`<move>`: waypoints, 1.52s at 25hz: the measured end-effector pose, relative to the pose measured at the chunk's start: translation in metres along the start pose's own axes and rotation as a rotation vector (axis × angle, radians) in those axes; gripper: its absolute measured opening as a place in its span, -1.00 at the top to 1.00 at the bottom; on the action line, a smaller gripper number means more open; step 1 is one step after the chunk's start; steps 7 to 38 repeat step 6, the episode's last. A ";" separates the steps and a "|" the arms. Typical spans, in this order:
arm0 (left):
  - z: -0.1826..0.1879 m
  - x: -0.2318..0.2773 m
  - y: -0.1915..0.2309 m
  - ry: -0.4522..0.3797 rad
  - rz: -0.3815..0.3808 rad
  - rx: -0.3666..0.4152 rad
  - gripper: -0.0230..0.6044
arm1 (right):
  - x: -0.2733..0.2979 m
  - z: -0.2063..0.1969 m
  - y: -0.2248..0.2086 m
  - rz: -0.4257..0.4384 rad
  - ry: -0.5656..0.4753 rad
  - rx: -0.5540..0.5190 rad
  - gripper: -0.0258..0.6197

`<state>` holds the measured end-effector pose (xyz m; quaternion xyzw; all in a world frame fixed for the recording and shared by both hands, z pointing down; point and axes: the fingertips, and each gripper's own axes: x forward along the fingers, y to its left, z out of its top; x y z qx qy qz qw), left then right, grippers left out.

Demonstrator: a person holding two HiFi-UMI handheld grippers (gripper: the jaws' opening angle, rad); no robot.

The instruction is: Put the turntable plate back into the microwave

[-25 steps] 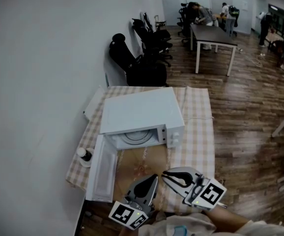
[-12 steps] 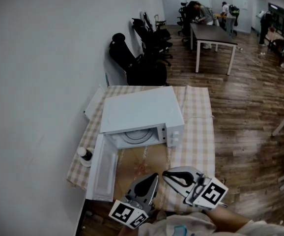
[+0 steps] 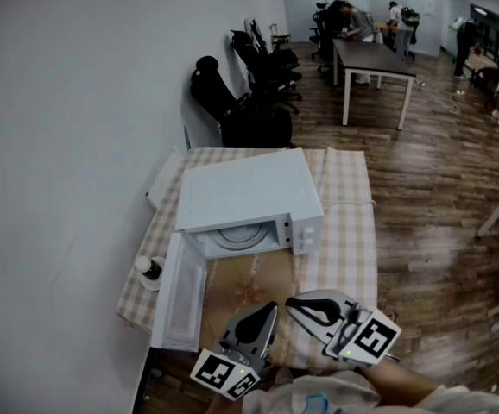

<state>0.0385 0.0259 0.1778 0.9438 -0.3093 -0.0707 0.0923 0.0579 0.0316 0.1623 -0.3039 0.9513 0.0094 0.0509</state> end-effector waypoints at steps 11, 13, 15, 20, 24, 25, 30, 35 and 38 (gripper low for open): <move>-0.005 0.000 0.001 -0.004 0.004 -0.006 0.93 | 0.001 -0.005 0.000 -0.006 0.000 0.001 0.81; -0.005 0.000 0.001 -0.004 0.004 -0.006 0.93 | 0.001 -0.005 0.000 -0.006 0.000 0.001 0.81; -0.005 0.000 0.001 -0.004 0.004 -0.006 0.93 | 0.001 -0.005 0.000 -0.006 0.000 0.001 0.81; -0.005 0.000 0.001 -0.004 0.004 -0.006 0.93 | 0.001 -0.005 0.000 -0.006 0.000 0.001 0.81; -0.005 0.000 0.001 -0.004 0.004 -0.006 0.93 | 0.001 -0.005 0.000 -0.006 0.000 0.001 0.81; -0.005 0.000 0.001 -0.004 0.004 -0.006 0.93 | 0.001 -0.005 0.000 -0.006 0.000 0.001 0.81; -0.005 0.000 0.001 -0.004 0.004 -0.006 0.93 | 0.001 -0.005 0.000 -0.006 0.000 0.001 0.81; -0.005 0.000 0.001 -0.004 0.004 -0.006 0.93 | 0.001 -0.005 0.000 -0.006 0.000 0.001 0.81; -0.005 0.000 0.001 -0.004 0.004 -0.006 0.93 | 0.001 -0.005 0.000 -0.006 0.000 0.001 0.81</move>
